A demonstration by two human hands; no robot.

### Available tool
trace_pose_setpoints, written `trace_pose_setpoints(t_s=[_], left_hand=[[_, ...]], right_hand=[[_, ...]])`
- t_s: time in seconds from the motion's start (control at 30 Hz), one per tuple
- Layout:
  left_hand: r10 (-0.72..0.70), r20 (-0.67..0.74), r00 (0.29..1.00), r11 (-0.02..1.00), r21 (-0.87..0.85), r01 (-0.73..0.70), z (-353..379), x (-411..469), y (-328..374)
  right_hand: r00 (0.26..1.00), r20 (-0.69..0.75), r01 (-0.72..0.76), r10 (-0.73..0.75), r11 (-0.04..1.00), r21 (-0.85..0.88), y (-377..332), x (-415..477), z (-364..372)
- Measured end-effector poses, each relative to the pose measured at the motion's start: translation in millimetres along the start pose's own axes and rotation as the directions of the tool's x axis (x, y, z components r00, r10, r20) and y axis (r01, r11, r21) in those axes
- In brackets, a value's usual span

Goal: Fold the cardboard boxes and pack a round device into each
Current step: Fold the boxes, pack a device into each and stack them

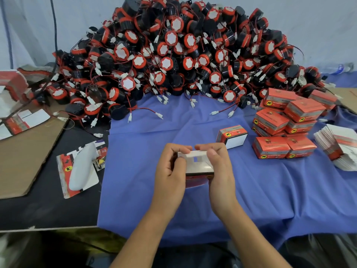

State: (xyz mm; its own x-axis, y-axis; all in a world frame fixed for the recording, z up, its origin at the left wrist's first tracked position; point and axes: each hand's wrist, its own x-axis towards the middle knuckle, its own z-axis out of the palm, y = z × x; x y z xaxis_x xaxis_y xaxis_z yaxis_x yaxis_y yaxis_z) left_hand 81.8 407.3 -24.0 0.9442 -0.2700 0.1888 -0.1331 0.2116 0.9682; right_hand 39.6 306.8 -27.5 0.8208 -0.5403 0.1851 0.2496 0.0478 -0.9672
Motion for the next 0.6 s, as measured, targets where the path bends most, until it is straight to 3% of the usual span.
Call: trace_pose_setpoints(t_s=[0.17, 0.3, 0.43, 0.6], left_hand=[[-0.079, 0.032, 0.996, 0.993, -0.081, 0.081, -0.5, -1.3, 0.5], [0.027, -0.008, 1.000, 0.999, 0.037, -0.027, -3.6, -2.8, 0.7], [0.020, -0.025, 0.999, 1.000, -0.021, -0.020, -1.2, -5.8, 2.4], [0.102, -0.029, 0.994, 0.994, 0.046, -0.101, 0.2, -7.5, 4.6]], right_hand=[[0.999, -0.019, 0.044, -0.044, 0.999, 0.002, 3.0, -2.6, -0.8], [0.998, 0.001, 0.055, -0.055, 0.998, -0.039, -0.2, -5.4, 1.2], [0.998, -0.029, 0.056, -0.057, 0.997, -0.060, -1.3, -5.6, 4.9], [0.998, -0.044, 0.039, -0.041, 0.998, -0.041, -3.8, -7.6, 7.2]])
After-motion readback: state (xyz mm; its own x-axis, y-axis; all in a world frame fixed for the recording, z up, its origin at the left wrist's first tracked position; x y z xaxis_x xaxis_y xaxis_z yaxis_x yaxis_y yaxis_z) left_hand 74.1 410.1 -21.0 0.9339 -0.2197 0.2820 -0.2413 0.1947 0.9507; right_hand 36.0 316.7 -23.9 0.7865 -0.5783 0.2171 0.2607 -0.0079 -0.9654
